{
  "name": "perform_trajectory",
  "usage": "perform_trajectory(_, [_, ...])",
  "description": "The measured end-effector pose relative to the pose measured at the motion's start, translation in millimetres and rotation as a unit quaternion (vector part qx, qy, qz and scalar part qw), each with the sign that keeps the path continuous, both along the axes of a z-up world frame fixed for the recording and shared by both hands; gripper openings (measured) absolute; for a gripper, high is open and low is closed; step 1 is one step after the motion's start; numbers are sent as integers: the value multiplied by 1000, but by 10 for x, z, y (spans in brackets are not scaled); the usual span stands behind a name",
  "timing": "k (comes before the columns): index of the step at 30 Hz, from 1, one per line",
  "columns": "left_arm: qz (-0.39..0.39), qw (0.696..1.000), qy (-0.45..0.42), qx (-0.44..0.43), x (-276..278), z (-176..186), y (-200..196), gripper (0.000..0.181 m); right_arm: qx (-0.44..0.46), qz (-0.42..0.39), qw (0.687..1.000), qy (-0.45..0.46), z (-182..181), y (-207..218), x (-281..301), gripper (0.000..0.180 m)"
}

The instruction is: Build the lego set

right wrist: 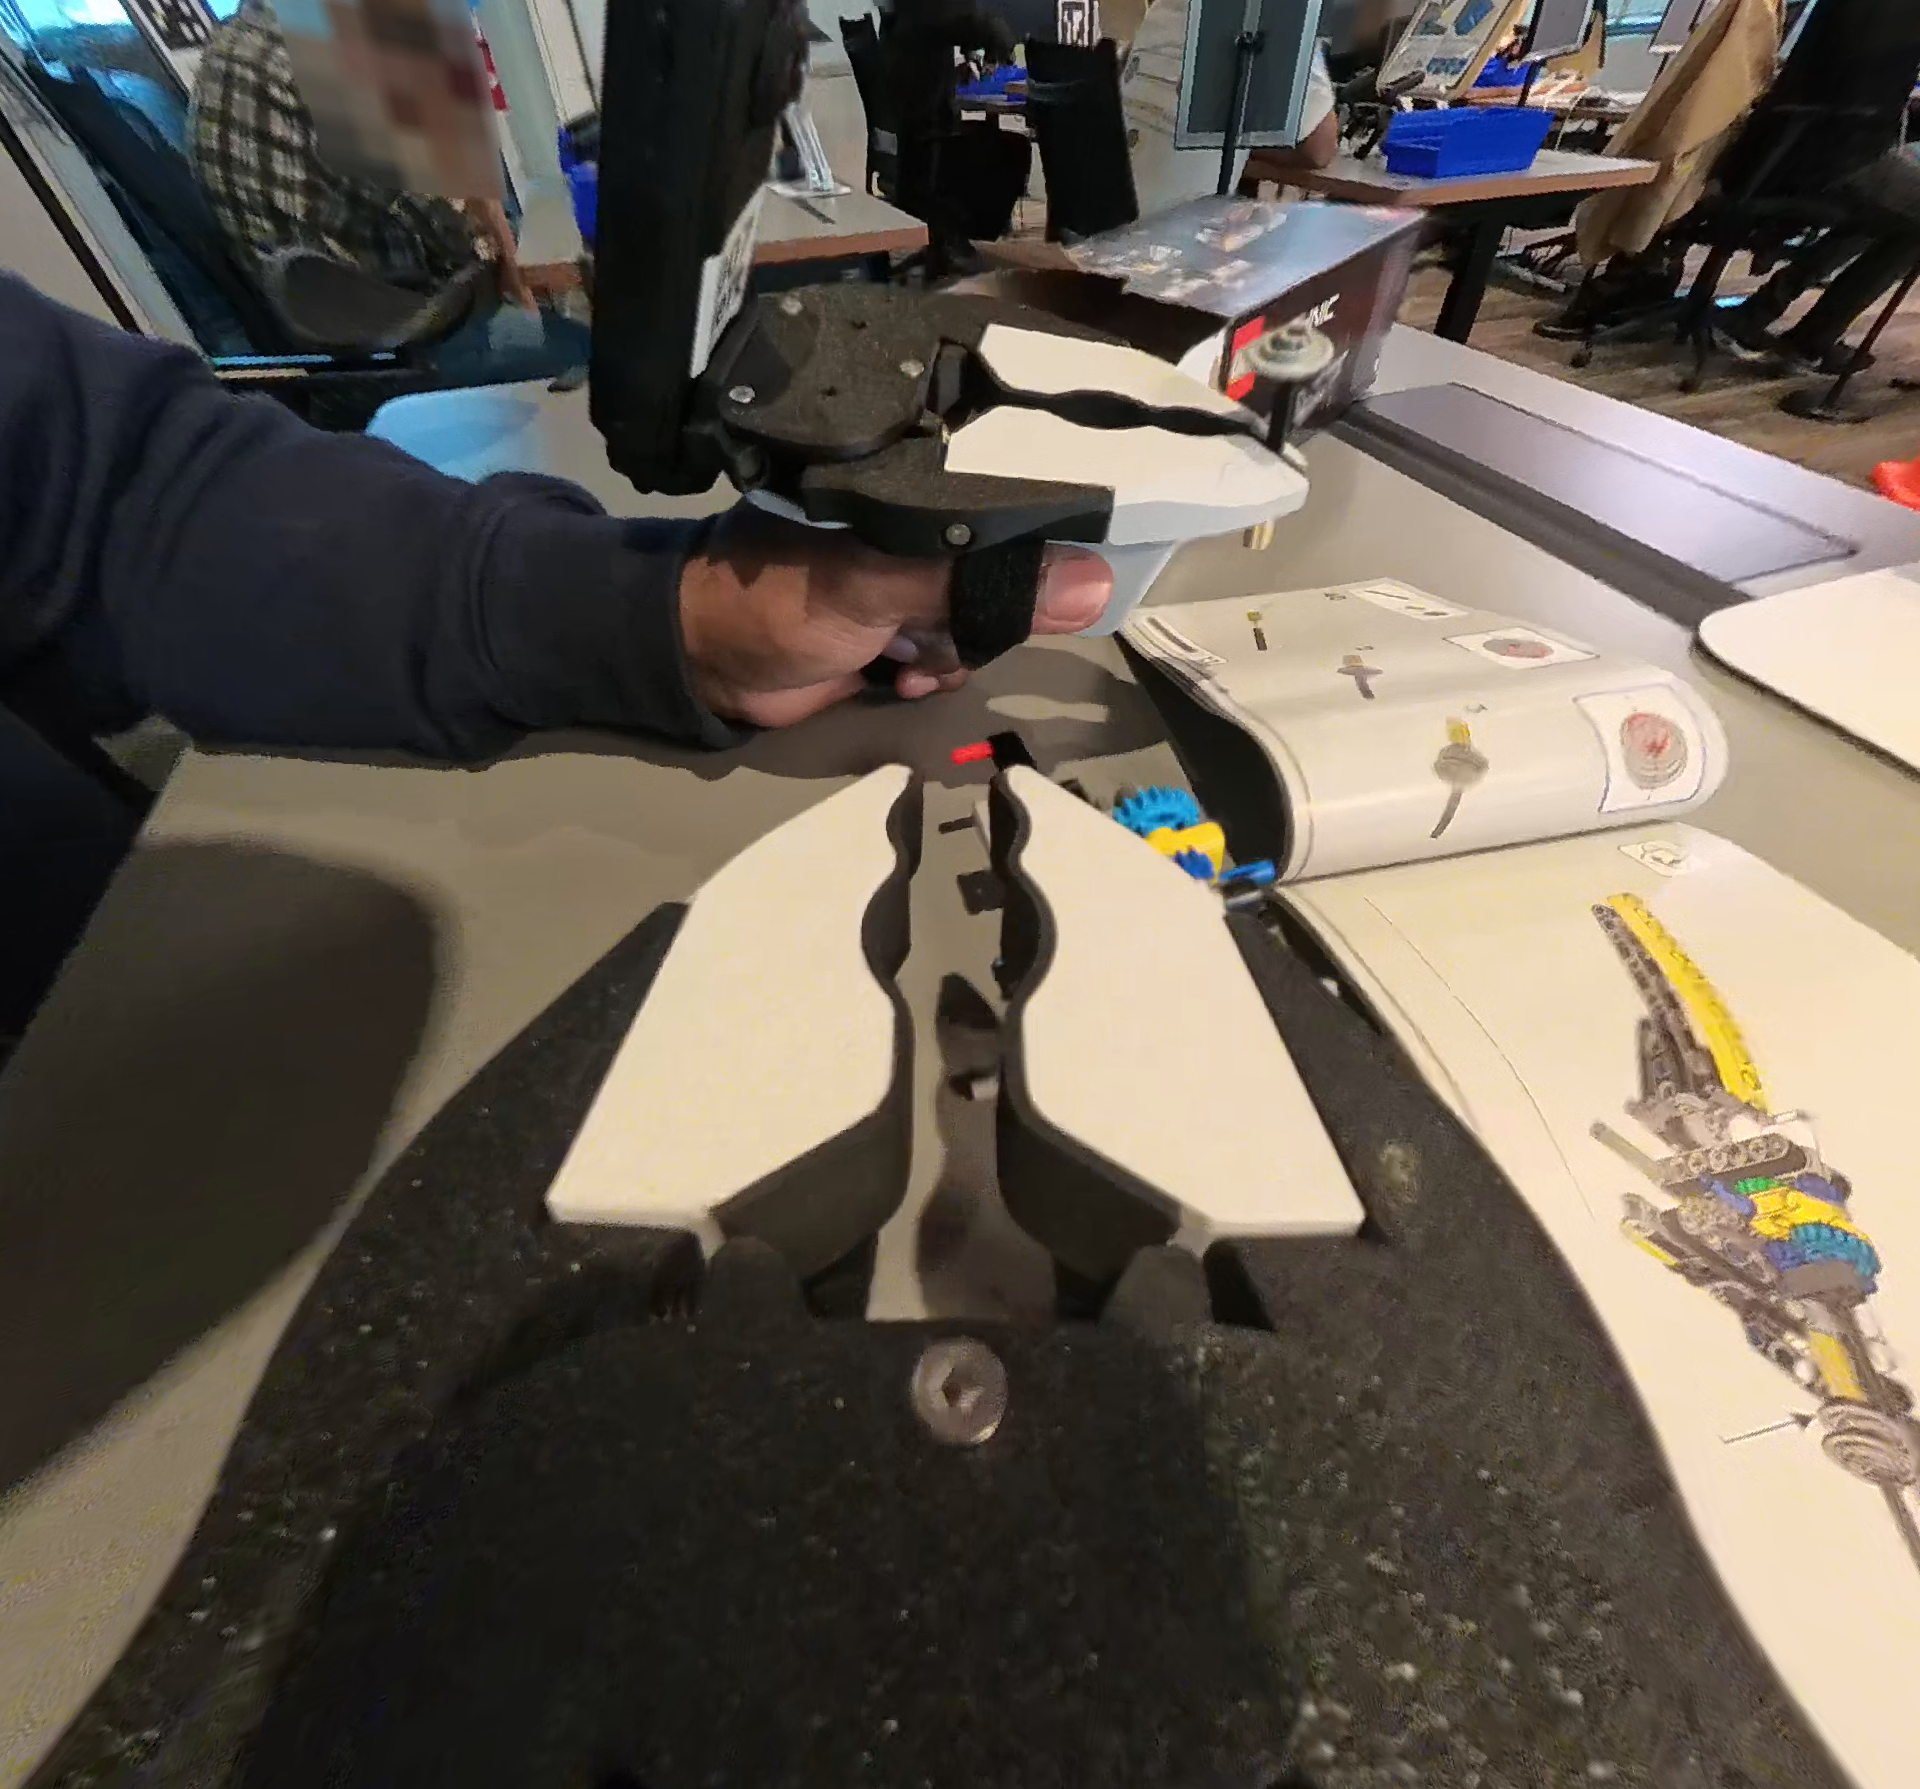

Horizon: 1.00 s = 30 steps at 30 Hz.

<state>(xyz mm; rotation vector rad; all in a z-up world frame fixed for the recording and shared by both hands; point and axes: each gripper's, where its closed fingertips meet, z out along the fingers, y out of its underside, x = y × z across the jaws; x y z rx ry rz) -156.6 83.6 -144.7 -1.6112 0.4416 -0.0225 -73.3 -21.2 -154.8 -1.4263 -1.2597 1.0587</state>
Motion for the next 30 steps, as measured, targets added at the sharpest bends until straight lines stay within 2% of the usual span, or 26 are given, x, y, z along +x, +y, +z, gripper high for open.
perform_trajectory(4, [0,999,25,23,48,56,-34,4,20,-20,1000,10,283,101,-88,12])
perform_trajectory(9, [1,997,59,54,113,131,-82,4,-3,-89,996,11,535,518,-242,21])
perform_trajectory(12, [1,994,82,71,160,167,-114,4,-38,-95,995,3,524,638,-408,27])
perform_trajectory(16, [2,990,110,93,204,215,-155,4,-39,-98,994,-2,501,679,-550,31])
perform_trajectory(21, [3,984,140,106,250,224,-175,4,-32,-95,995,3,513,663,-579,29])
perform_trajectory(25, [3,982,154,106,273,201,-170,4,-20,-83,996,5,504,636,-578,19])
perform_trajectory(30, [-3,978,173,117,315,215,-186,5,-5,-54,998,15,526,627,-539,19])
